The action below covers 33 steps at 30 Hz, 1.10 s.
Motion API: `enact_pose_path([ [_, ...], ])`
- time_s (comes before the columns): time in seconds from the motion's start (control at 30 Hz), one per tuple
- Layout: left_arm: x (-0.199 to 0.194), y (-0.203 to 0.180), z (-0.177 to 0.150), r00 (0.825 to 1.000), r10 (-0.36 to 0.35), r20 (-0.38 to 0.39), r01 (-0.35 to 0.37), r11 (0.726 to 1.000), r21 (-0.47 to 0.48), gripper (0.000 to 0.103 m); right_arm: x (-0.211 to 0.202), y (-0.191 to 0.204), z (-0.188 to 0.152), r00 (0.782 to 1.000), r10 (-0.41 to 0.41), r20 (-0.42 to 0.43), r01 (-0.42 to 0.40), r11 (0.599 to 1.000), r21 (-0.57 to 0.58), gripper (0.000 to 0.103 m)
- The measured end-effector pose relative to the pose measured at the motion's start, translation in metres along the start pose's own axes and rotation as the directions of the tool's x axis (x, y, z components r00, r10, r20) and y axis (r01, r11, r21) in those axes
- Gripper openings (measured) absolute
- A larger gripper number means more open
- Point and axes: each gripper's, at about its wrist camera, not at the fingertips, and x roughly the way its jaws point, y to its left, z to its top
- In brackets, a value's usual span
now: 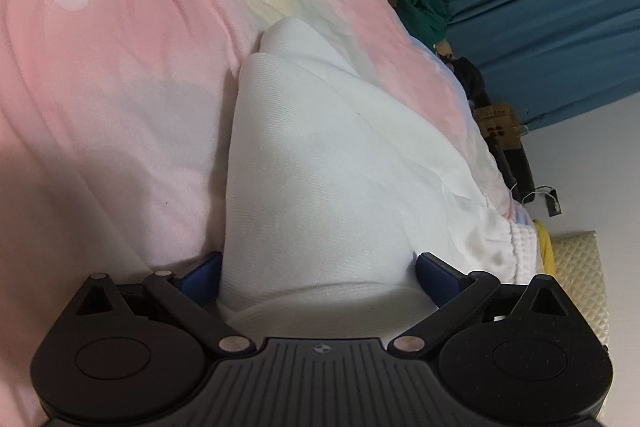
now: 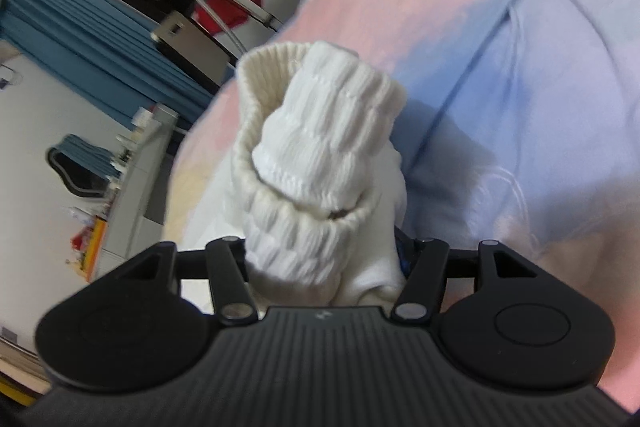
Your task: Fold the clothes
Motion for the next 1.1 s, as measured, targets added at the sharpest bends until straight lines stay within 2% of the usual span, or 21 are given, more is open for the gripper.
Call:
enact_pose_path([
  [0.13, -0.001, 0.000, -0.002, 1.000, -0.002, 0.003, 0.002, 1.000, -0.005, 0.097, -0.006, 0.013, -0.001, 0.998, 0.046, 0.043, -0.043, 0.997, -0.059, 0.060],
  [0.3, 0.004, -0.007, -0.006, 1.000, 0.016, 0.003, -0.016, 0.999, 0.034, 0.094, 0.003, 0.005, 0.001, 1.000, -0.014, 0.014, 0.014, 0.999, -0.033, 0.059],
  [0.57, -0.003, -0.019, -0.014, 0.996, 0.035, 0.081, -0.041, 0.997, 0.073, 0.076, 0.003, 0.021, 0.001, 0.998, -0.043, 0.045, 0.046, 0.996, -0.082, 0.054],
  [0.77, -0.022, -0.026, -0.014, 0.989, -0.051, 0.136, 0.044, 0.998, 0.051, 0.068, -0.016, 0.039, 0.005, 0.995, 0.024, 0.100, -0.011, 0.991, -0.131, 0.048],
  [0.9, -0.031, -0.051, -0.007, 0.979, -0.123, 0.161, 0.115, 0.992, 0.060, 0.066, -0.038, 0.054, 0.018, 0.984, 0.090, 0.154, -0.064, 0.984, -0.168, 0.047],
  [0.97, -0.034, -0.070, -0.003, 0.974, -0.156, 0.163, 0.146, 0.986, 0.076, 0.065, -0.052, 0.059, 0.032, 0.974, 0.125, 0.187, -0.091, 0.979, -0.180, 0.047],
  [1.1, -0.008, -0.137, 0.017, 0.967, -0.201, 0.159, 0.180, 0.974, 0.137, 0.065, -0.076, 0.057, 0.074, 0.948, 0.162, 0.275, -0.117, 0.978, -0.170, 0.047],
])
